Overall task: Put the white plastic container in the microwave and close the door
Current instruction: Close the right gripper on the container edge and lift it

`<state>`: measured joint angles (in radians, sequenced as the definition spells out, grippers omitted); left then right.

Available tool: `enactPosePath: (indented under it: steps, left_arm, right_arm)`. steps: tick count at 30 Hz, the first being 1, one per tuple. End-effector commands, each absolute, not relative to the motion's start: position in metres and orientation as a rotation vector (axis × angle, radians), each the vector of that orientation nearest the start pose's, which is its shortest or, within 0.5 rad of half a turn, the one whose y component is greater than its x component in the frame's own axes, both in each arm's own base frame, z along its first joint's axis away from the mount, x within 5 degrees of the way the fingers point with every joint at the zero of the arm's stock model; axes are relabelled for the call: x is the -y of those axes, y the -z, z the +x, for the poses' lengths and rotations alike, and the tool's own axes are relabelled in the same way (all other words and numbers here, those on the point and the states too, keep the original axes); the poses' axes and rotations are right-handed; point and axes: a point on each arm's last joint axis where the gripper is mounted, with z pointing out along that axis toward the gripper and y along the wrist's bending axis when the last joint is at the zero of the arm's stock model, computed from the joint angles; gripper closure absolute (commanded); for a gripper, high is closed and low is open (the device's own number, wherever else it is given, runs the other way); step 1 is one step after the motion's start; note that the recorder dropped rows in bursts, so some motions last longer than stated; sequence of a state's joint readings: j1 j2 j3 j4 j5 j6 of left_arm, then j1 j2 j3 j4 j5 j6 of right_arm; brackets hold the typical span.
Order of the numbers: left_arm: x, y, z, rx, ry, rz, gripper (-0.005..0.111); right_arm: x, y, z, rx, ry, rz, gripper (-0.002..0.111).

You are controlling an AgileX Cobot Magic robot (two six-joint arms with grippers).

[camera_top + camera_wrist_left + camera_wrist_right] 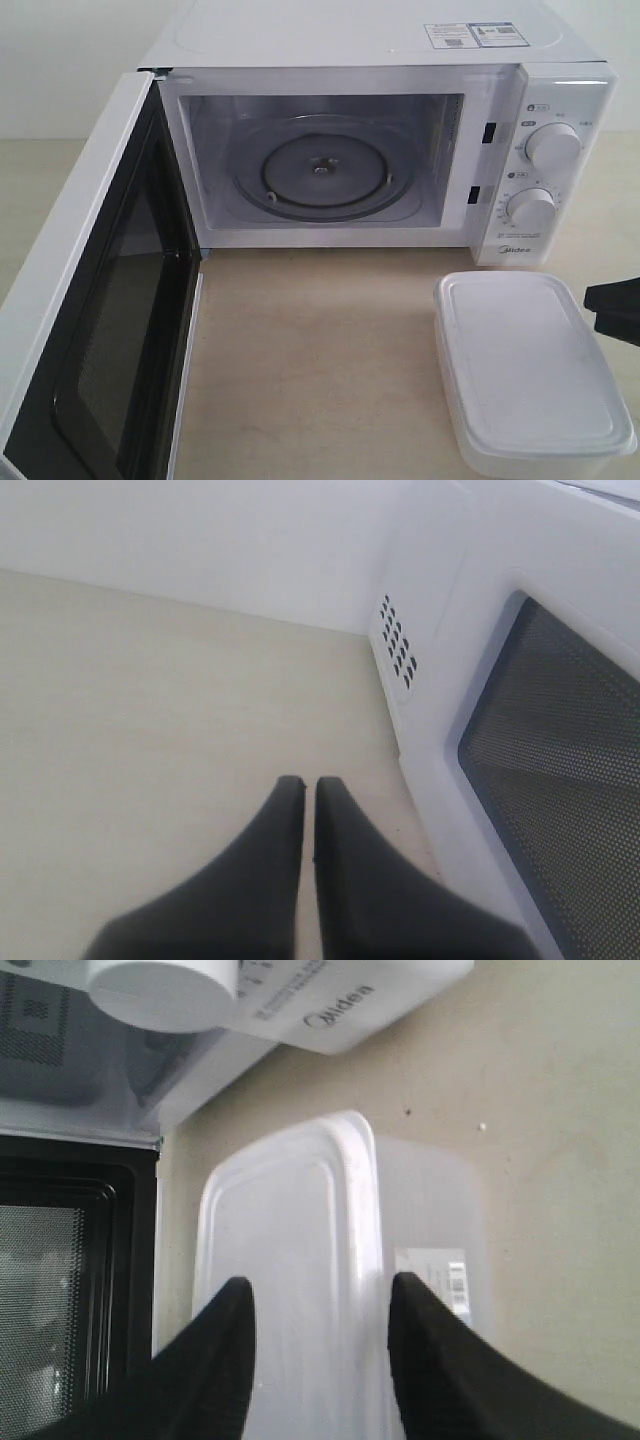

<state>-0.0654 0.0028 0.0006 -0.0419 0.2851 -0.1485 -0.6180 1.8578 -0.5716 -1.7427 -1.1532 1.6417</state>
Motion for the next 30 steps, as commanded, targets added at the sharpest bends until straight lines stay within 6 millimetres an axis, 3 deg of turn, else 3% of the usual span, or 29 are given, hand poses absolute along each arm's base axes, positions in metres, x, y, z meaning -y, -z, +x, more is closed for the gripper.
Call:
enactPosePath:
  steps: [1,10,19,21,22,30]
  left_arm:
    - [0.004,-0.187,0.055,-1.769,0.190,-0.101,0.102]
    - [0.004,-0.187,0.055,-1.769,0.190,-0.101,0.102]
    - [0.004,-0.187,0.055,-1.769,0.190,-0.101,0.102]
    - [0.004,-0.187,0.055,-1.769,0.190,-0.101,0.102]
    - [0.004,-0.187,0.055,-1.769,0.190,-0.101,0.102]
    - [0.004,-0.187,0.055,-1.769,0.190,-0.101,0.102]
  right_arm:
    - [0.064,-0.116,0.230,-2.306,-1.260,0.321,0.070]
    - [0.053,-0.107,0.213,-2.349,-1.304,0.410,0.070]
    - [0.049,-0.104,0.209,-2.371,-1.309,0.419,0.084]
    - [0.043,-0.105,0.210,-2.376,-1.318,0.367,0.093]
    - [0.037,-0.107,0.213,-2.370,-1.335,0.287,0.108]
    - [0.025,-0.116,0.217,-2.316,-1.472,0.218,0.108]
